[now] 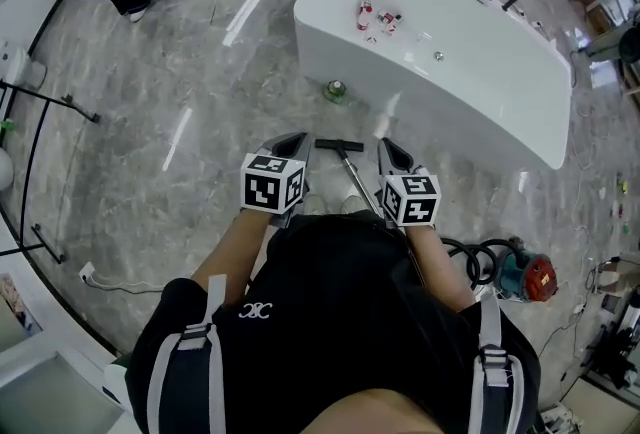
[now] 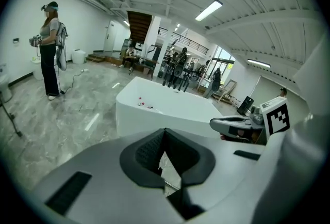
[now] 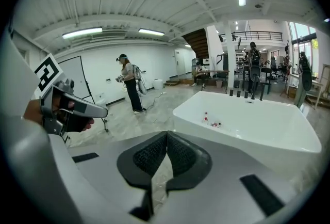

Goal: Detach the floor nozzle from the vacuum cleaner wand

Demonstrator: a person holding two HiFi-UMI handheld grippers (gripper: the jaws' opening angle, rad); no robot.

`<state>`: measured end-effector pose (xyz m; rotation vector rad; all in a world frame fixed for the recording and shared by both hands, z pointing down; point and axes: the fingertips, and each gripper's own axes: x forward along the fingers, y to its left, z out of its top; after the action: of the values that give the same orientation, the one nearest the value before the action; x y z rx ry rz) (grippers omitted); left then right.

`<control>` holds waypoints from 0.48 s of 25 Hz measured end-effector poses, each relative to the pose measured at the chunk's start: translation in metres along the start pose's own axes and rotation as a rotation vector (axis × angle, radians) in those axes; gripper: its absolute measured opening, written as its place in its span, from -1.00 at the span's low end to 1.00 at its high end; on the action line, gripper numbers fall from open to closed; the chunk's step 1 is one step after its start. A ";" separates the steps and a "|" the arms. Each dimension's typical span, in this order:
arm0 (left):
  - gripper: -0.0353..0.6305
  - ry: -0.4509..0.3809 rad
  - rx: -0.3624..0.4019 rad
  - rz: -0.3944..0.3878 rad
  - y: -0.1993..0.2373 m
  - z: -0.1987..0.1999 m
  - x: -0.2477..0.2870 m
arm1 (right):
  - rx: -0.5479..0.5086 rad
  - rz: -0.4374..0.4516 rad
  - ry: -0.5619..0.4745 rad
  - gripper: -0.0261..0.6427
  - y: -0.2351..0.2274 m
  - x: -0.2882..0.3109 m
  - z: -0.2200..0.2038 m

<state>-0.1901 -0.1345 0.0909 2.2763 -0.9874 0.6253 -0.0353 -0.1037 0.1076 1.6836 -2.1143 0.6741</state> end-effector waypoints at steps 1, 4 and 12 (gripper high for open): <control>-0.88 0.004 0.011 -0.004 -0.003 0.001 0.002 | -0.001 -0.004 0.006 -0.89 -0.004 0.001 -0.001; -0.88 0.031 0.035 -0.008 -0.005 -0.001 0.011 | 0.006 -0.022 0.019 -0.89 -0.014 0.004 0.000; -0.88 0.178 0.018 -0.057 -0.010 -0.041 0.056 | 0.043 -0.066 0.108 -0.89 -0.045 0.020 -0.035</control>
<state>-0.1553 -0.1299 0.1517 2.2117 -0.8313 0.7996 0.0028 -0.1076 0.1542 1.6911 -1.9749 0.7776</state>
